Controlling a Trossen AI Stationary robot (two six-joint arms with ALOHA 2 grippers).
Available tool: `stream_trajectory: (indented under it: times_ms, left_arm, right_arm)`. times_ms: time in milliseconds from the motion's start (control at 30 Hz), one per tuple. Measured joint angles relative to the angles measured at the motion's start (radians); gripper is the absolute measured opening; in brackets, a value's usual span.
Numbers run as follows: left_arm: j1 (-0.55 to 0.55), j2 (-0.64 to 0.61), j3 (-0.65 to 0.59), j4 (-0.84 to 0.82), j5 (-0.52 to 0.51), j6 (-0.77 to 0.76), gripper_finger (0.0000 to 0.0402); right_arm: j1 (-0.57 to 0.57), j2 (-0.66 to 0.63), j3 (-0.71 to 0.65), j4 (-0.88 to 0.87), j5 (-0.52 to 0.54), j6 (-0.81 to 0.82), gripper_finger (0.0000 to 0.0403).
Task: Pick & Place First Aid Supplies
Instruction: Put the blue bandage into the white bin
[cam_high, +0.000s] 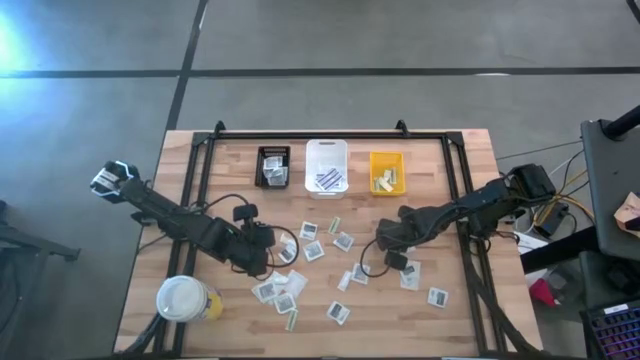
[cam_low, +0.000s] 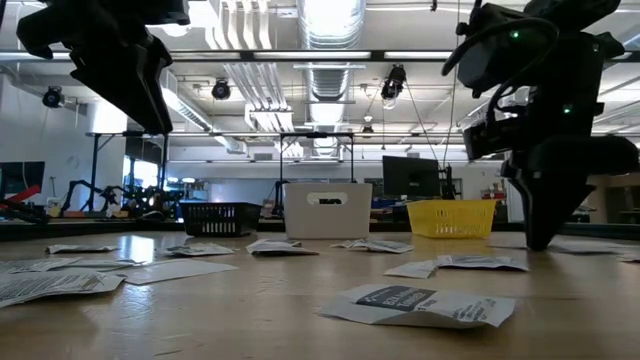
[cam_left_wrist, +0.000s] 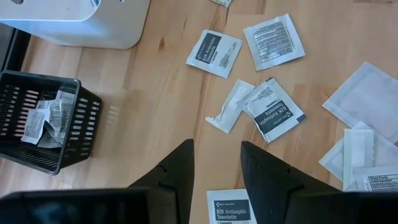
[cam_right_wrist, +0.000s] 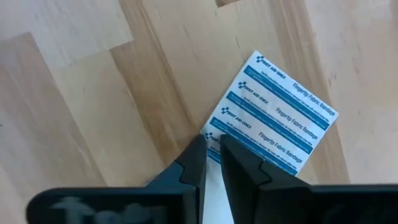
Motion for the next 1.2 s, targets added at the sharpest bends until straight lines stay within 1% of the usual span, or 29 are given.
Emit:
stream_trajectory:
  times_ms: [133, 400, 500, 600, 900, 1033, 1200]
  left_arm:
    - [0.000, 0.000, 0.000, 0.000, 0.000, 0.000, 0.0126]
    - [0.000, 0.000, 0.000, 0.000, -0.001, 0.000, 0.0126]
    - [0.000, 0.000, 0.000, 0.000, -0.002, 0.000, 0.0126]
    - [0.000, 0.000, 0.000, -0.001, -0.002, 0.000, 0.0126]
    - [0.000, 0.000, -0.002, -0.002, -0.002, 0.000, 0.0126]
    - [0.000, 0.000, -0.002, -0.002, -0.002, 0.000, 0.0126]
    - [0.000, 0.000, -0.002, 0.000, -0.002, 0.000, 0.0126]
  right_arm:
    - [0.000, 0.000, 0.002, 0.001, 0.000, 0.000, 0.0032]
    - [-0.003, -0.006, 0.046, -0.021, -0.004, -0.003, 0.0031]
    - [-0.004, -0.023, 0.057, -0.026, -0.004, -0.003, 0.0031]
    - [-0.002, -0.038, 0.061, -0.019, -0.031, -0.002, 0.0031]
    - [-0.002, -0.074, 0.061, -0.016, -0.034, -0.002, 0.0024]
    - [-0.002, -0.074, 0.061, -0.016, -0.035, -0.036, 0.0046]
    - [-0.004, -0.074, 0.061, -0.015, -0.024, -0.063, 0.0097]
